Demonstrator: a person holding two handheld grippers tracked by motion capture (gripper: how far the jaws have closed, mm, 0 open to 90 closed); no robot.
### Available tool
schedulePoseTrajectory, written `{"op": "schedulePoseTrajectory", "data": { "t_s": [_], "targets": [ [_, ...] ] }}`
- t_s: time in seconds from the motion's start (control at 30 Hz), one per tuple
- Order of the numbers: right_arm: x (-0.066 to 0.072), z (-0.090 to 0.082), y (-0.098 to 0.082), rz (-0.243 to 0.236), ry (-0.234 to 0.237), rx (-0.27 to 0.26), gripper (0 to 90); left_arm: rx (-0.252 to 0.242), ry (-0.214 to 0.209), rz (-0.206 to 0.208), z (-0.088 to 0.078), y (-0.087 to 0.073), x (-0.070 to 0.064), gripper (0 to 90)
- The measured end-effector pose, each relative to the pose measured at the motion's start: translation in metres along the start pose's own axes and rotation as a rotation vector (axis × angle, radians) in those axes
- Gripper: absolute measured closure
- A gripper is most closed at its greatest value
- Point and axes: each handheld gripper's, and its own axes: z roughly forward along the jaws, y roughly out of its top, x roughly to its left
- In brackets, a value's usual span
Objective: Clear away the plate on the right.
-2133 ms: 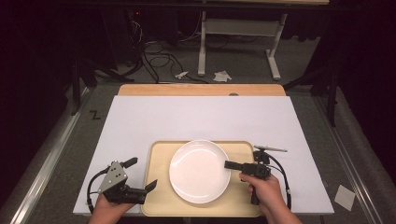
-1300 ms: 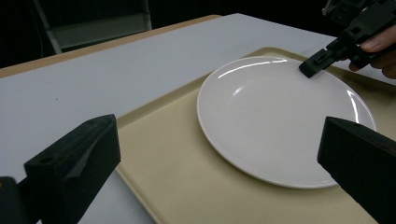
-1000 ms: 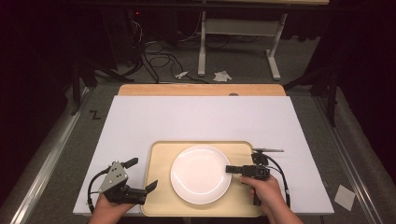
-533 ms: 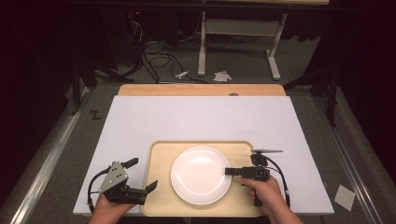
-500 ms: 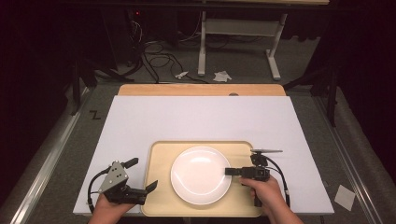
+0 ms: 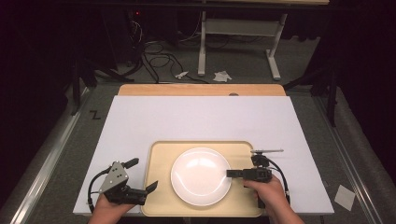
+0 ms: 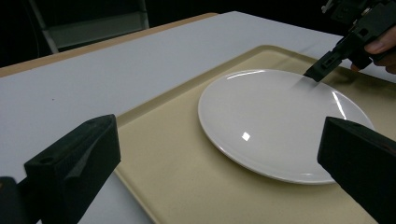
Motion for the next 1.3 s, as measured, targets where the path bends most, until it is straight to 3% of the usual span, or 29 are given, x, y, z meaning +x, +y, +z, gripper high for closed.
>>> {"op": "schedulePoseTrajectory", "data": {
  "t_s": [0.1, 0.3, 0.5, 0.6, 0.63, 0.7, 0.73, 0.77, 0.83, 0.87, 1.07, 1.3],
  "targets": [
    [0.002, -0.005, 0.001, -0.020, -0.003, -0.015, 65.6, 0.004, 0.000, -0.003, 0.000, 0.000, 0.000, 0.3],
    [0.011, -0.027, 0.004, -0.153, -0.033, -0.150, 56.7, 0.009, 0.007, -0.008, 0.001, 0.000, 0.000, 0.3],
    [0.014, -0.057, 0.005, -0.283, -0.152, -0.321, 53.0, 0.024, 0.015, -0.016, 0.007, 0.001, 0.001, 0.3],
    [0.011, -0.072, 0.000, -0.335, -0.197, -0.378, 42.8, 0.033, 0.019, -0.020, 0.009, 0.001, 0.002, 0.3],
    [0.010, -0.077, -0.002, -0.333, -0.215, -0.384, 40.5, 0.034, 0.020, -0.024, 0.010, 0.001, 0.003, 0.3],
    [0.008, -0.086, -0.007, -0.348, -0.249, -0.414, 28.4, 0.037, 0.024, -0.030, 0.011, 0.002, 0.003, 0.3],
    [0.007, -0.090, -0.011, -0.389, -0.273, -0.451, 23.2, 0.038, 0.026, -0.034, 0.012, 0.002, 0.003, 0.3],
    [0.007, -0.090, -0.011, -0.389, -0.273, -0.451, 23.2, 0.038, 0.026, -0.034, 0.012, 0.002, 0.003, 0.3],
    [0.007, -0.097, -0.019, -0.447, -0.328, -0.501, 8.1, 0.040, 0.025, -0.037, 0.013, 0.002, 0.002, 0.3],
    [0.007, -0.099, -0.023, -0.458, -0.349, -0.508, 0.0, 0.042, 0.024, -0.033, 0.014, 0.003, 0.001, 0.3],
    [0.006, -0.097, -0.030, -0.424, -0.327, -0.509, 0.0, 0.051, 0.018, -0.035, 0.017, 0.002, -0.001, 0.3],
    [0.001, -0.093, -0.029, -0.438, -0.326, -0.498, 0.1, 0.056, 0.025, -0.049, 0.018, 0.002, -0.001, 0.3]
  ]
}}
